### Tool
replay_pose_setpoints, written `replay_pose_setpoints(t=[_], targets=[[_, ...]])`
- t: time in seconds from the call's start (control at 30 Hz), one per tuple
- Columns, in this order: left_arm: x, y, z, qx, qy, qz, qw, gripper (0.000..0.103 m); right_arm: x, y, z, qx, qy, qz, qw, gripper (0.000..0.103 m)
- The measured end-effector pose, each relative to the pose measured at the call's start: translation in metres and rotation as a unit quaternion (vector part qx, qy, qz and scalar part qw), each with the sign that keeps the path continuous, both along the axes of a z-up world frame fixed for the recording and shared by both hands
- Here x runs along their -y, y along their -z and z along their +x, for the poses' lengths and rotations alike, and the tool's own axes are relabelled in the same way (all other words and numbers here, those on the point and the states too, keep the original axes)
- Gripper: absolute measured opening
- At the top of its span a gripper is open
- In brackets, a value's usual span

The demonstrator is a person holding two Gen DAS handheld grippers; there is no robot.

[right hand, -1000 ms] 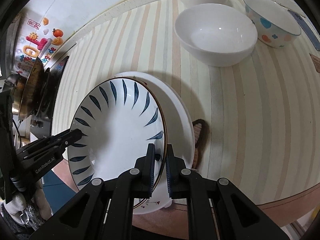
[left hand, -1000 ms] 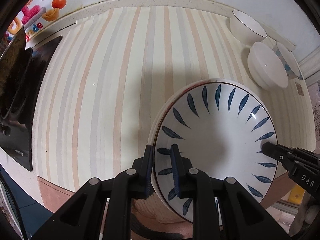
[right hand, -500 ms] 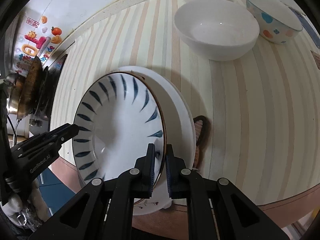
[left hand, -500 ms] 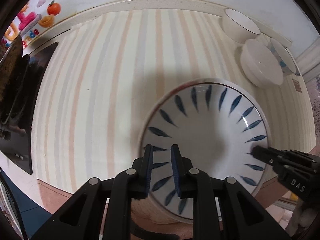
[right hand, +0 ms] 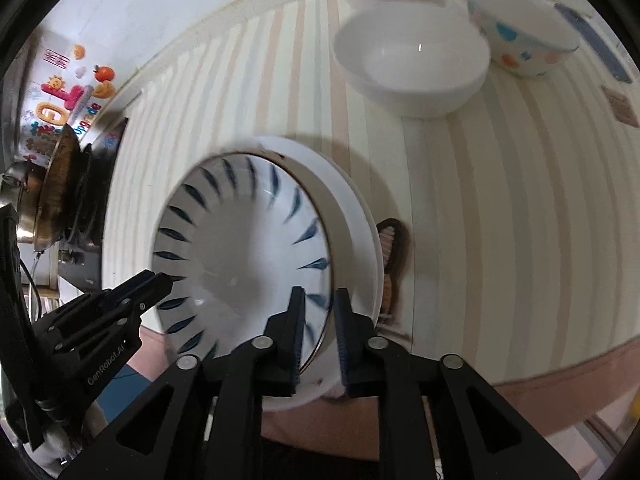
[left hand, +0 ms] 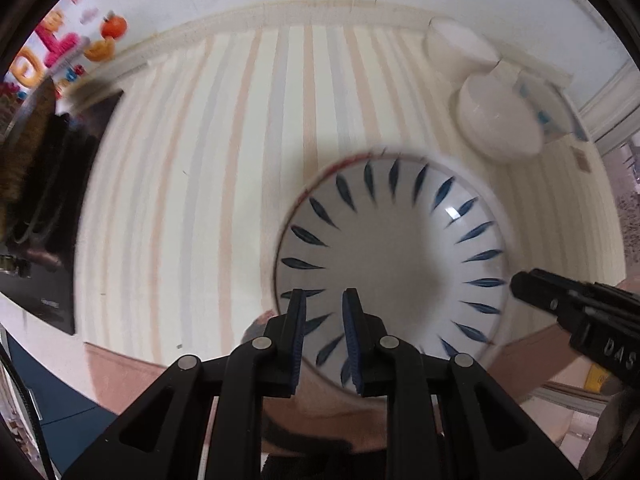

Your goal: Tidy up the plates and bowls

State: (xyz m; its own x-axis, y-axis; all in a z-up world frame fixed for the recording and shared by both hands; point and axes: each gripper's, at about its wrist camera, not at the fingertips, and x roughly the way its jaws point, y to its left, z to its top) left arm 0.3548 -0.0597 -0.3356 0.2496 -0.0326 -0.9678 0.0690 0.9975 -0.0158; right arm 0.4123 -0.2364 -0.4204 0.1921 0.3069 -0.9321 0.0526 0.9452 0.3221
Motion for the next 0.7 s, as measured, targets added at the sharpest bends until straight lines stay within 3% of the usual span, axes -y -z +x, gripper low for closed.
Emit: replay_pose_setpoints(t=[0.1, 0.13, 0.2, 0.27, 0.33, 0.6, 0.7], targets=[[-0.006, -0.034, -0.012, 0.018, 0.007, -0.017, 0.9997, 0.02, -0.01, -0.042, -0.018, 0.027, -0.012, 0.0, 1.0, 0.048], [-0.009, -0.051, -0.018, 0.027, 0.009, -0.024, 0.9993, 0.026, -0.014, -0.056, -0.024, 0.037, -0.017, 0.0, 0.999, 0.052], [-0.012, -0.07, -0.025, 0.038, 0.008, -0.03, 0.9988, 0.037, -0.02, -0.082, -0.037, 0.058, -0.02, -0.003, 0.998, 0.072], [-0.015, -0.091, -0.033, 0.046, 0.009, -0.039, 0.9981, 0.066, -0.028, -0.109, -0.05, 0.079, -0.026, -0.005, 0.997, 0.077], [-0.019, -0.107, -0.04, 0.054, 0.006, -0.039, 0.9978, 0.076, -0.032, -0.13, -0.061, 0.096, -0.024, -0.008, 0.995, 0.085], [-0.026, -0.151, -0.076, 0.08, 0.014, -0.051, 0.9954, 0.077, -0.038, -0.19, -0.107, 0.13, -0.015, -0.038, 0.991, 0.092], [-0.028, -0.16, -0.087, 0.084, 0.02, -0.058, 0.9945, 0.089, -0.037, -0.202, -0.121, 0.137, -0.007, -0.045, 0.99, 0.092]])
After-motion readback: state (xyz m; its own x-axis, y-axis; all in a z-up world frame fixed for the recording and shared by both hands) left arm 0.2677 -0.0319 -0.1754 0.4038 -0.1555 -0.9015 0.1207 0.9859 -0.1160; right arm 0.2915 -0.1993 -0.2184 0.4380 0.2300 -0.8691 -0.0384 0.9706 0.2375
